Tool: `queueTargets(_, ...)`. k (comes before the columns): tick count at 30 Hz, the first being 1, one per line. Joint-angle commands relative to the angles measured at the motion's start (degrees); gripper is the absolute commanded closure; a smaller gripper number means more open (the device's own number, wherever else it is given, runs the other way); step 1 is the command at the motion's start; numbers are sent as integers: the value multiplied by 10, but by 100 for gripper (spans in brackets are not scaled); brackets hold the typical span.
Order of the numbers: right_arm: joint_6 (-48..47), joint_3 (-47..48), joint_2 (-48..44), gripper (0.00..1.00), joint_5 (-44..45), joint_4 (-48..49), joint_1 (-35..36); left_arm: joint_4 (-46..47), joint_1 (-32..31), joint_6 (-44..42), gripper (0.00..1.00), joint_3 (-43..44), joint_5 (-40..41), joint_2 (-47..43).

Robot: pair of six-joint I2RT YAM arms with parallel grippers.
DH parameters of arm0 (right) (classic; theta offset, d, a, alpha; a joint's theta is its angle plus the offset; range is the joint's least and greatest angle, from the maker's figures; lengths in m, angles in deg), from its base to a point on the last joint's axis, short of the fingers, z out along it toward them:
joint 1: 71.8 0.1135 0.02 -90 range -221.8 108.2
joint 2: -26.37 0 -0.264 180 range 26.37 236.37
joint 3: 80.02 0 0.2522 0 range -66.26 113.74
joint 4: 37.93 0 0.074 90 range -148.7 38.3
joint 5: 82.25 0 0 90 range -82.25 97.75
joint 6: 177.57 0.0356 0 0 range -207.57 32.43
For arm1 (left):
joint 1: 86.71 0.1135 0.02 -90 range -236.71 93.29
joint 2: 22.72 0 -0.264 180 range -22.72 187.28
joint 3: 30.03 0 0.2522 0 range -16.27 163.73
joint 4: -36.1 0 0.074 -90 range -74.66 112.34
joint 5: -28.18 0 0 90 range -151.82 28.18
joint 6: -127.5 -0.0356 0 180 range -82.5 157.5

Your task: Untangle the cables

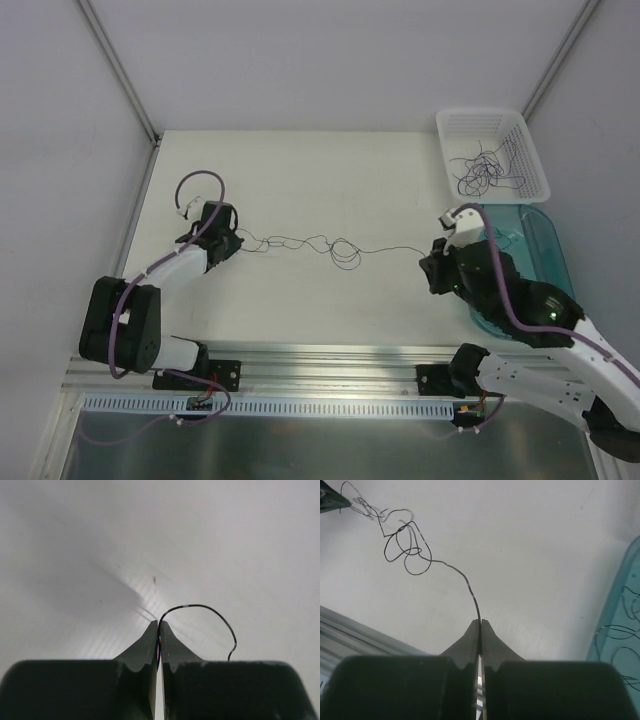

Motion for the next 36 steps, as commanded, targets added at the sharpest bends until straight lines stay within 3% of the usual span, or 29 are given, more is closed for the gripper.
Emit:
queueTargets(1, -20, 70, -45, 99, 82, -83, -2, -50, 67, -53, 100, 48, 4, -2)
queueTargets(9, -33, 141, -101, 99, 115, -135, -2, -99, 243, -63, 100, 109, -66, 57)
queueTargets(18, -33, 140, -111, 99, 108, -125, -2, -119, 301, -118, 100, 139, -63, 66)
queueTargets(25, -41, 96, -58, 99, 65, -58, -2, -125, 280, -163, 100, 151, -214, 71)
queueTargets(33, -69, 108, 45, 99, 31, 5, -21, -170, 124, -202, 94, 138, -270, 41)
queueTargets(36, -72, 113, 82, 99, -7, 26, -59, -171, 86, -196, 92, 116, -283, 17)
